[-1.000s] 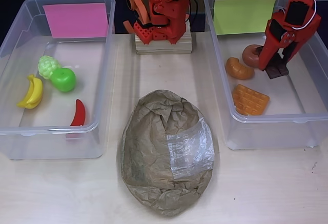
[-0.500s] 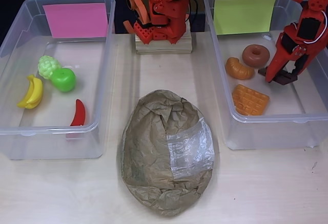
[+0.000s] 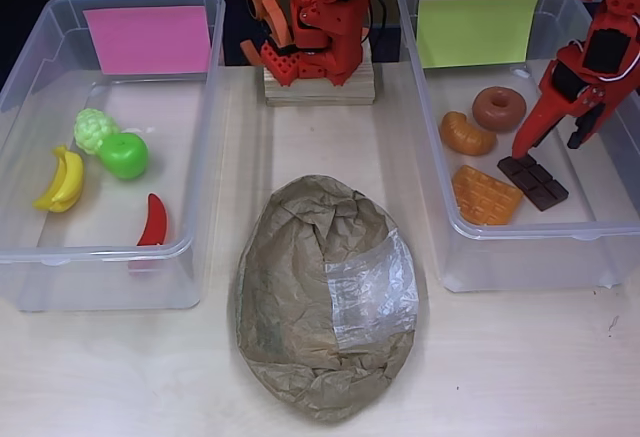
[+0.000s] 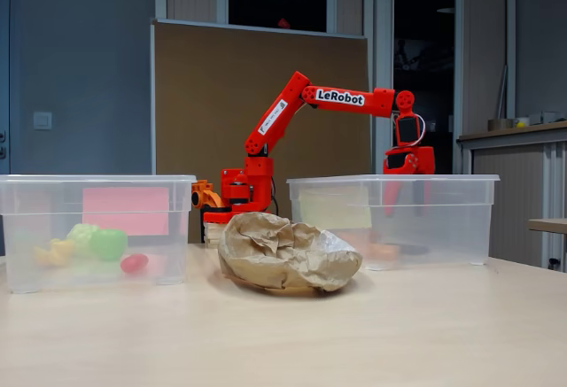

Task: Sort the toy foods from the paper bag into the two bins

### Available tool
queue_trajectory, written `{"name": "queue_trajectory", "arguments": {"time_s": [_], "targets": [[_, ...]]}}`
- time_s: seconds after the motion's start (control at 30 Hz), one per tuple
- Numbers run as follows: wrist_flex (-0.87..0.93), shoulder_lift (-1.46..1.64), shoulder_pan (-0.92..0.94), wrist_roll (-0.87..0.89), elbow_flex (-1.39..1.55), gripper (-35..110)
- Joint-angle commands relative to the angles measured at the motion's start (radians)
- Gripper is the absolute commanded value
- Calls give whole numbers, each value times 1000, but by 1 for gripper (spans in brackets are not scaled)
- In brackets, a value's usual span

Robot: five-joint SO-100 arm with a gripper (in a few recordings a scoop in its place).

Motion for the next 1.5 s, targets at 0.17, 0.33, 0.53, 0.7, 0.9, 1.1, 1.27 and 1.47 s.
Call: {"name": "queue_trajectory", "arguments": {"time_s": [0.17, 0.33, 0.53, 0.7, 0.9, 1.1, 1.27, 1.47], "targets": [[258, 199, 66, -34, -48, 24], [357, 380, 115, 63, 98, 14], [362, 699, 199, 296, 449, 3], [276, 989, 305, 451, 779, 0], [121, 1252, 420, 615, 1115, 0], [-127, 1457, 502, 850, 1466, 0], [-285, 1565, 499, 1048, 1667, 0], [-393, 1597, 512, 1109, 1759, 0]]}}
